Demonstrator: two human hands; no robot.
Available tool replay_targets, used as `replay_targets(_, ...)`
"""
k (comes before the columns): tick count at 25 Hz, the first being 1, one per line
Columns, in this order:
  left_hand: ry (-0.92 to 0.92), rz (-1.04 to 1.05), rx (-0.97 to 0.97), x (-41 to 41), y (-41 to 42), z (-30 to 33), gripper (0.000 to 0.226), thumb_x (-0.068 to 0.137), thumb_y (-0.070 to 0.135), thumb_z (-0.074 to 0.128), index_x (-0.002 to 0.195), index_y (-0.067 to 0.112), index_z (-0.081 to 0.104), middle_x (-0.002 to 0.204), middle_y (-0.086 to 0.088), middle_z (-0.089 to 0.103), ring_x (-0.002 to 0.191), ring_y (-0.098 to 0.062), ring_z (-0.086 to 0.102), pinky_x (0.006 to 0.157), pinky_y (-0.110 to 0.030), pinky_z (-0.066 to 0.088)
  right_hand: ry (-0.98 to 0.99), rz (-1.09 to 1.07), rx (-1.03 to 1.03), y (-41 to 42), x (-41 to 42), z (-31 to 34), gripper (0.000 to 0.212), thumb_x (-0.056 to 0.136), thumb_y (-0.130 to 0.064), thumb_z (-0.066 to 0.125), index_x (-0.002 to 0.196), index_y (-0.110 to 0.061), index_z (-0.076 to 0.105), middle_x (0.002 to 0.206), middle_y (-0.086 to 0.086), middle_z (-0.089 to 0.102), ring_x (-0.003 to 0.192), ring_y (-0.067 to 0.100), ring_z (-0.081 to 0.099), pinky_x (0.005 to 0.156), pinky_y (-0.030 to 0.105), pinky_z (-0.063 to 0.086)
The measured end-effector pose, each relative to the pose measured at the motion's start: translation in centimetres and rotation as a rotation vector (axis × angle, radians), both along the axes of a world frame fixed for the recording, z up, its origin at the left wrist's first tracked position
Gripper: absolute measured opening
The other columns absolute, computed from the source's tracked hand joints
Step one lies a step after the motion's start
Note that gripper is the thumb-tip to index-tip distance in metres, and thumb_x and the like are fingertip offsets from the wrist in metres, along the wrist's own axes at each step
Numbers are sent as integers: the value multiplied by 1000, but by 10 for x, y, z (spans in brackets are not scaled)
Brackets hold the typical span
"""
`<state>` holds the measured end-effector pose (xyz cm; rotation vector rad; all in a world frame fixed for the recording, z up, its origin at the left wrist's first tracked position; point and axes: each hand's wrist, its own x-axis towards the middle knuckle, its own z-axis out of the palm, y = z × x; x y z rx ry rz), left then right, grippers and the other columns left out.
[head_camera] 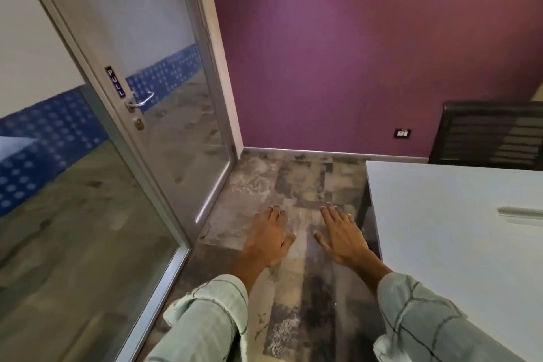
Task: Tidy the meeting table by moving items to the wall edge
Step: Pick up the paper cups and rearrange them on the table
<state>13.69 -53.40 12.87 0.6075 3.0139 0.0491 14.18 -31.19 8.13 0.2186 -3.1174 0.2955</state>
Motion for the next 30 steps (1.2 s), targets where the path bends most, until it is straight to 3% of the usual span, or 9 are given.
replay_targets(12, 49, -328, 89, -389, 101, -13, 75, 96, 61, 15, 152, 11, 19, 161, -10, 19, 148, -27, 16, 120, -49, 17, 70, -318, 55, 88, -319, 24, 73, 97, -57, 34, 153, -12, 21, 160, 11, 25, 148, 29, 22, 120, 46, 23)
replay_targets(20, 48, -590, 48, -593, 213, 1, 72, 98, 57, 20, 151, 8, 22, 160, -14, 22, 147, -28, 20, 119, -48, 20, 53, -544, 97, 183, -476, 29, 72, 98, -56, 29, 153, -10, 21, 160, 12, 25, 148, 28, 22, 120, 47, 23)
replay_targets(30, 53, -945, 74, -830, 384, 0, 73, 96, 60, 14, 149, 10, 23, 157, -13, 26, 145, -29, 23, 119, -49, 21, 27, -862, 88, 286, -658, 18, 75, 98, -59, 25, 154, -10, 17, 161, 13, 22, 149, 30, 18, 121, 49, 20)
